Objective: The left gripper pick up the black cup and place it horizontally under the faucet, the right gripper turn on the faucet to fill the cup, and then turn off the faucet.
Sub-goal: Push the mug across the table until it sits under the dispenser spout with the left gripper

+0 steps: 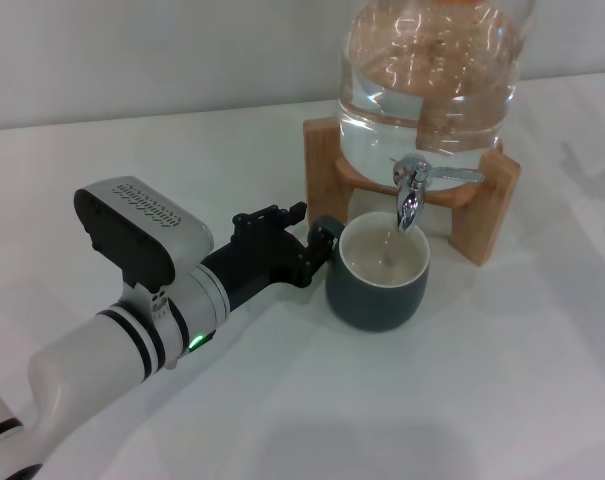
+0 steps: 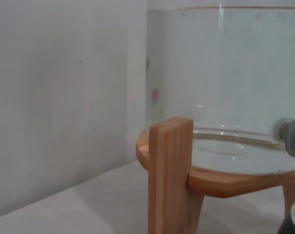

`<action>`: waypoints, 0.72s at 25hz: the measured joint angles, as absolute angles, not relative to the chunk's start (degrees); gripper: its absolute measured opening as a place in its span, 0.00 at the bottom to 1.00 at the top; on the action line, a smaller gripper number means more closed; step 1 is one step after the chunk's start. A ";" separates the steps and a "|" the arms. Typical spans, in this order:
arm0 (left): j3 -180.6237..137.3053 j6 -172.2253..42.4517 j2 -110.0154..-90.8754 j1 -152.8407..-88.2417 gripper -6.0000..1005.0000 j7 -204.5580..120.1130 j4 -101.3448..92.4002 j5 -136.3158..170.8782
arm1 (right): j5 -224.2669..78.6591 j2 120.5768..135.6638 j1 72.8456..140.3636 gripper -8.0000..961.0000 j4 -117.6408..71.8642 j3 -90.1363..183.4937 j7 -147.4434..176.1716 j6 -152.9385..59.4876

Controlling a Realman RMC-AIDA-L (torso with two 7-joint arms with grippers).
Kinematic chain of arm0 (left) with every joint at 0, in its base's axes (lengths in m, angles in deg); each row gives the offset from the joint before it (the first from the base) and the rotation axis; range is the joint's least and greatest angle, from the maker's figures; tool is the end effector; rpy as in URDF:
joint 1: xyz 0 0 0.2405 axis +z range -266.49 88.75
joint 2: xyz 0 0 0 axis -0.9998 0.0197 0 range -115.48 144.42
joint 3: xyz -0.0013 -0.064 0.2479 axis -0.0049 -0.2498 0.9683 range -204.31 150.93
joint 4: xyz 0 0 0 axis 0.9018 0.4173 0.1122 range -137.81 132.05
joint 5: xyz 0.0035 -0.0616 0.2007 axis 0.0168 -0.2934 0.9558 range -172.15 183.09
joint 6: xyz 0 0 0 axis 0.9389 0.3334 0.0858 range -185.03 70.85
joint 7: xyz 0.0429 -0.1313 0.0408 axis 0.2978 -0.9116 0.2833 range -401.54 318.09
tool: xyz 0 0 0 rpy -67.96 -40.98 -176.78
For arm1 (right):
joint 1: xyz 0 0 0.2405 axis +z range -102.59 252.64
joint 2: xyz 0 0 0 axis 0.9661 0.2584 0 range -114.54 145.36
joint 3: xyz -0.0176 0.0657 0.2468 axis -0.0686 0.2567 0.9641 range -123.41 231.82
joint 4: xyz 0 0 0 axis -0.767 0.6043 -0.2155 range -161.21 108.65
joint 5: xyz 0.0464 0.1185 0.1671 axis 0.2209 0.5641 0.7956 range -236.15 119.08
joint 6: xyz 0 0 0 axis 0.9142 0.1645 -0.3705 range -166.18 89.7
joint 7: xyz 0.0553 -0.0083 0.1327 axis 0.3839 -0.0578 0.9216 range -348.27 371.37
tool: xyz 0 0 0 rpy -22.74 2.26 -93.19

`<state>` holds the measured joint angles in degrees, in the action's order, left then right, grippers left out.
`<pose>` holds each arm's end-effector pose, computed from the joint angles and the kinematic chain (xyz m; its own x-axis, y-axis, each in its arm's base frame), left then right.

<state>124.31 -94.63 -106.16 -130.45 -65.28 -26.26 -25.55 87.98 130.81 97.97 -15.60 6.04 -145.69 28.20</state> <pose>-0.1897 0.3493 -0.1563 0.8258 0.2102 0.5233 0.4717 -0.7661 -0.4365 0.3701 0.3371 0.0727 0.7148 0.1016 -0.6919 -0.6930 -0.0298 -0.7203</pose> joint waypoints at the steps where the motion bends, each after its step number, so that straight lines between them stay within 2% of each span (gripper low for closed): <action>1: 124.33 -94.62 -106.14 -130.41 0.44 -65.28 -26.28 -25.55 | 87.98 130.80 97.97 0.87 -15.61 6.06 -145.69 28.20; 18: 124.53 -94.62 -106.03 -129.76 0.47 -65.22 -27.45 -25.27 | 87.98 130.81 97.97 0.87 -15.83 6.34 -145.77 27.88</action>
